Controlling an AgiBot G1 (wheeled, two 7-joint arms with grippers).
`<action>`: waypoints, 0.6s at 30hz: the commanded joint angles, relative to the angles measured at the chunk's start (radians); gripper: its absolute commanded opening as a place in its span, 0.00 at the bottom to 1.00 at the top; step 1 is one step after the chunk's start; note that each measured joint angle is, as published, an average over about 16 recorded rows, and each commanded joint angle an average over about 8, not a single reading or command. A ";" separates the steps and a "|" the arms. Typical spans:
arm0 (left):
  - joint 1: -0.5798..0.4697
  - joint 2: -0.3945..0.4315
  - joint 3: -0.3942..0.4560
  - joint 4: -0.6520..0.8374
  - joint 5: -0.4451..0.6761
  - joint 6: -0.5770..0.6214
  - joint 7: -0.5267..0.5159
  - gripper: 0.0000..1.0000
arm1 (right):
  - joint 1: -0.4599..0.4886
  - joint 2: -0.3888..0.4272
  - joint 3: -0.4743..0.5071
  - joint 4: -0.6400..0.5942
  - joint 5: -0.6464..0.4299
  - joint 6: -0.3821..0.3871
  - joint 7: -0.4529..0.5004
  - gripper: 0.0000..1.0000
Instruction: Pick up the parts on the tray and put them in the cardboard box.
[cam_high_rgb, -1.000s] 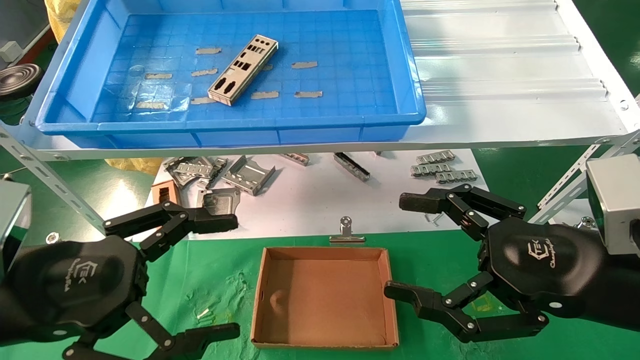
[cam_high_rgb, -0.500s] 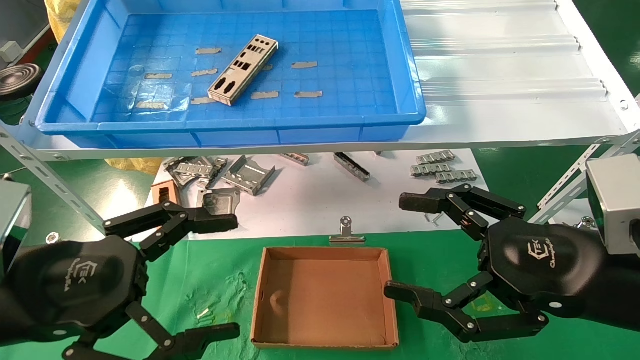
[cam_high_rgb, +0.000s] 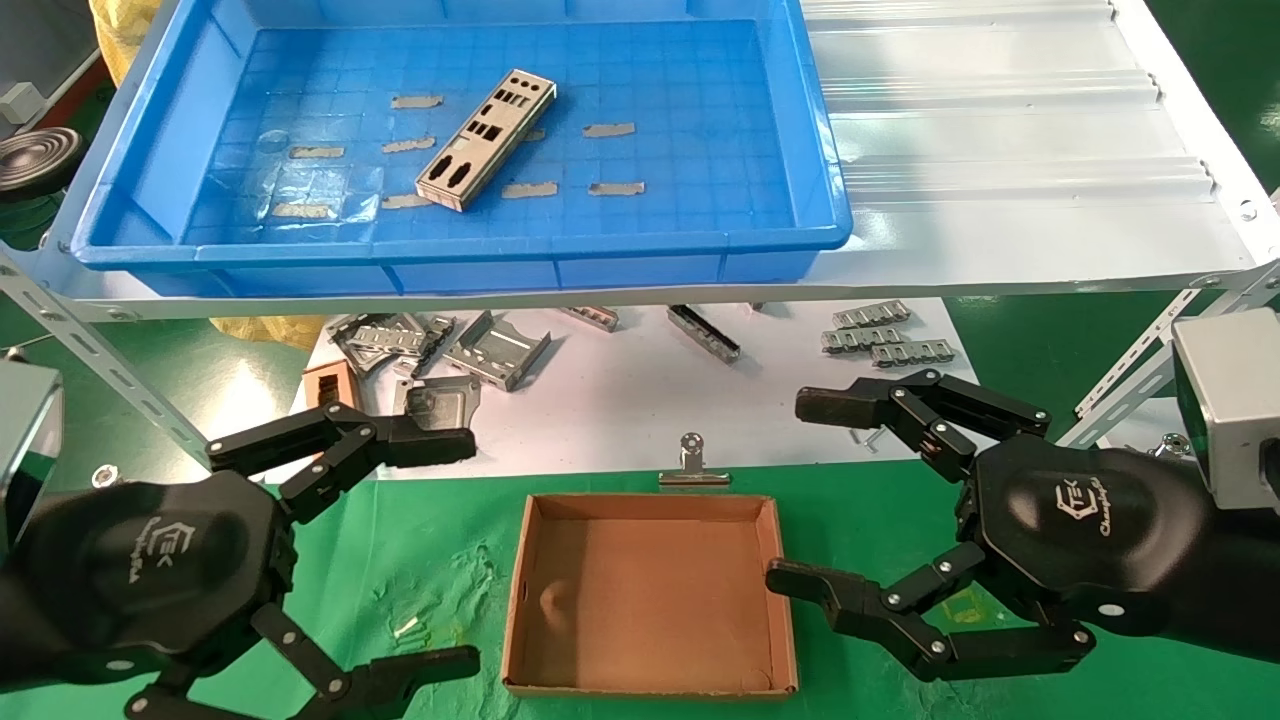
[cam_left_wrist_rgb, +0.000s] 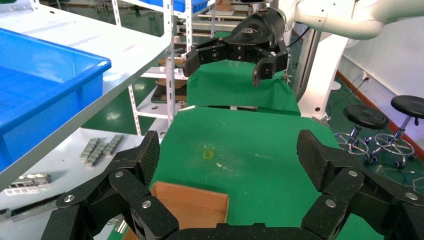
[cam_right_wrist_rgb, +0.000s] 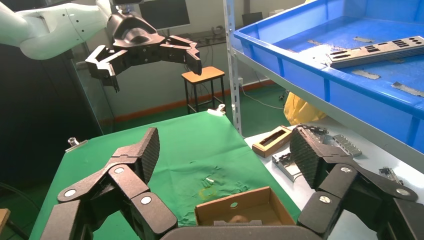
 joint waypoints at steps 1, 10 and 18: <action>0.000 0.000 0.000 0.000 0.000 0.000 0.000 1.00 | 0.000 0.000 0.000 0.000 0.000 0.000 0.000 0.00; 0.000 0.000 0.000 0.000 0.000 0.000 0.000 1.00 | 0.000 0.000 0.000 0.000 0.000 0.000 0.000 0.00; 0.000 0.000 0.000 0.000 0.000 0.000 0.000 1.00 | 0.000 0.000 0.000 0.000 0.000 0.000 0.000 0.00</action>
